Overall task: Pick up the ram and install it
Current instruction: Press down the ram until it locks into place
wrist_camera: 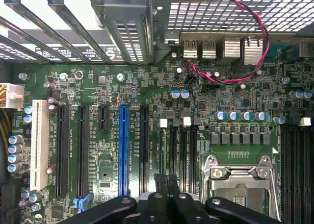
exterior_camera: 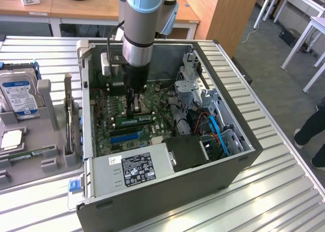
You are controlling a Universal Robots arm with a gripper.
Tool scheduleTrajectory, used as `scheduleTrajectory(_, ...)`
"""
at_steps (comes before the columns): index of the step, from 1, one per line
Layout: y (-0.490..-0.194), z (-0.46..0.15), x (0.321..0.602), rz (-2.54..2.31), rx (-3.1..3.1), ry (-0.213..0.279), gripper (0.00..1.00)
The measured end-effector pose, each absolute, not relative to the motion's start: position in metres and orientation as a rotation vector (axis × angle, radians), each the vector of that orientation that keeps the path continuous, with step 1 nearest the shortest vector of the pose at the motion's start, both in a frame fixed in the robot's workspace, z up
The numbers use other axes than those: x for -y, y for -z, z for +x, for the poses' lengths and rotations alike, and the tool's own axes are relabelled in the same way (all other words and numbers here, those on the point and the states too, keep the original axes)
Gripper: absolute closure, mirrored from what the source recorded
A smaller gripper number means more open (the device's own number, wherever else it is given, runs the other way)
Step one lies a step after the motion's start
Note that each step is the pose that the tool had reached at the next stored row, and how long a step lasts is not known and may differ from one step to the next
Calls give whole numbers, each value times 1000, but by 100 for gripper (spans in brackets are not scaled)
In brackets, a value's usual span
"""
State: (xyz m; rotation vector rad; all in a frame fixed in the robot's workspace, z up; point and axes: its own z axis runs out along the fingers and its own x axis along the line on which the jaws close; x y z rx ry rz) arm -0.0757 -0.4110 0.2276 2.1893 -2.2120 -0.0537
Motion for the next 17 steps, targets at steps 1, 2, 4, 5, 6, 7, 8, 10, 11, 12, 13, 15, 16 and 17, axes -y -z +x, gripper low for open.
scheduleTrajectory(1,-228,-76,411,2189,2212,54,89)
scheduleTrajectory(2,-228,-76,411,2189,2212,54,89)
scheduleTrajectory(4,-227,-76,411,2189,2212,54,89)
scheduleTrajectory(5,-226,-76,411,2189,2212,54,89)
scheduleTrajectory(6,-226,-76,411,2189,2212,54,89)
scheduleTrajectory(7,-226,-76,411,2189,2212,54,89)
scheduleTrajectory(8,-226,-76,411,2189,2212,54,89)
scheduleTrajectory(10,-223,-76,411,2189,2212,54,89)
scheduleTrajectory(11,-223,-76,411,2189,2212,54,89)
scheduleTrajectory(12,-223,-76,411,2189,2212,54,89)
scheduleTrajectory(13,-223,-76,411,2189,2212,54,89)
scheduleTrajectory(15,-223,-76,411,2189,2212,54,89)
scheduleTrajectory(16,-223,-76,411,2189,2212,54,89)
scheduleTrajectory(17,-223,-76,411,2189,2212,54,89)
